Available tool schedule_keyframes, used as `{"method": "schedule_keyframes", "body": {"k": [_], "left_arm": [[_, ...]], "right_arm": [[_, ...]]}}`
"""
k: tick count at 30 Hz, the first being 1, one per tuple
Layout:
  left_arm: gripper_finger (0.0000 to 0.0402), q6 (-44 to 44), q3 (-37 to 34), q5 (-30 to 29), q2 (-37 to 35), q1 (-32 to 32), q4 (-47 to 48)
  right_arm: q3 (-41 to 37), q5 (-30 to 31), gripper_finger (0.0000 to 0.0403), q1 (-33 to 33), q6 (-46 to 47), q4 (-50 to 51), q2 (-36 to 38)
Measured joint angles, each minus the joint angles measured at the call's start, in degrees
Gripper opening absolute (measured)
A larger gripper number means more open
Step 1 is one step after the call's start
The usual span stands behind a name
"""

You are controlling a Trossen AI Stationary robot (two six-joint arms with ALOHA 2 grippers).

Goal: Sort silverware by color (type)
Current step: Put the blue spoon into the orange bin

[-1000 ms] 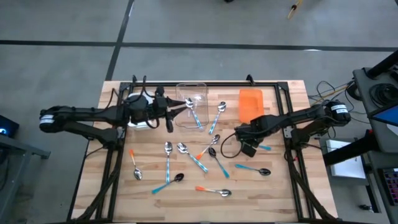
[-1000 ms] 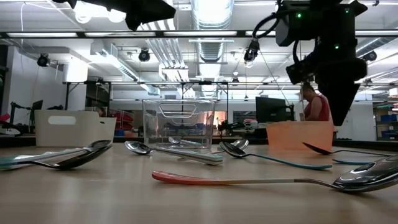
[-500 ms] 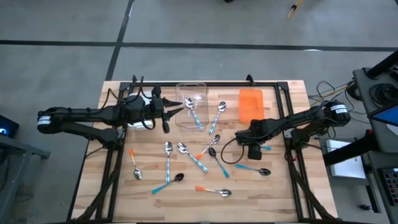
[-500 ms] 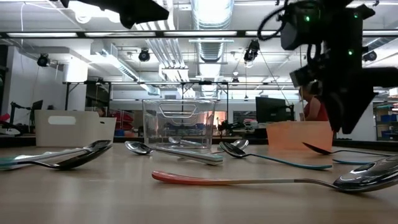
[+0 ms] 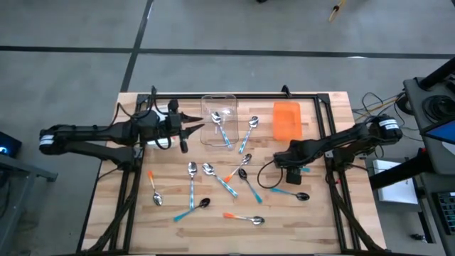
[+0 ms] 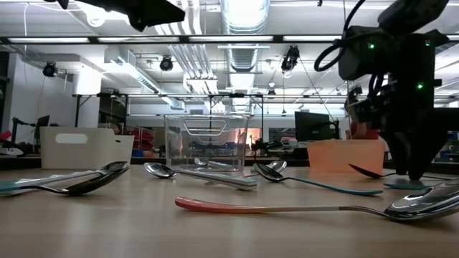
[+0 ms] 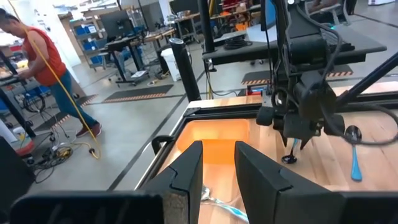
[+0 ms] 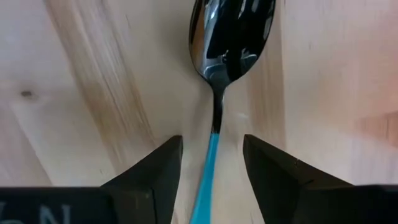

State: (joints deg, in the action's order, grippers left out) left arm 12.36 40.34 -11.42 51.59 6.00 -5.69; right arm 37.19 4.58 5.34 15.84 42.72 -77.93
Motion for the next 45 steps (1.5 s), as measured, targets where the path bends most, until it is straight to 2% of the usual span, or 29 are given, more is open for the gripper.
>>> {"method": "schedule_keyframes", "body": {"k": [6,17,22,30,38,45], "left_arm": [[0.0075,0.8,-0.6,0.0,-1.6,0.0,0.7],[0.0075,2.2,-0.6,0.0,-1.1,0.0,0.7],[0.0075,2.2,-0.6,0.0,-1.1,0.0,0.6],[0.0075,2.2,-0.6,0.0,-1.1,0.0,0.6],[0.0075,2.2,-0.6,0.0,-1.1,0.0,0.5],[0.0075,2.2,-0.6,-0.1,-1.1,0.0,0.5]], "right_arm": [[-1.0,-0.3,0.0139,0.0,0.8,-1.8,0.0],[-1.0,-1.5,0.0016,0.0,1.2,-2.7,-0.2],[-1.0,-1.4,0.0011,0.0,5.3,-2.7,-0.2],[1.0,-2.9,0.001,0.0,18.0,-0.3,0.2],[9.2,-2.7,0.0009,-0.2,20.5,0.0,0.5],[17.7,-1.4,0.0009,-3.6,24.6,0.1,0.5]]}}
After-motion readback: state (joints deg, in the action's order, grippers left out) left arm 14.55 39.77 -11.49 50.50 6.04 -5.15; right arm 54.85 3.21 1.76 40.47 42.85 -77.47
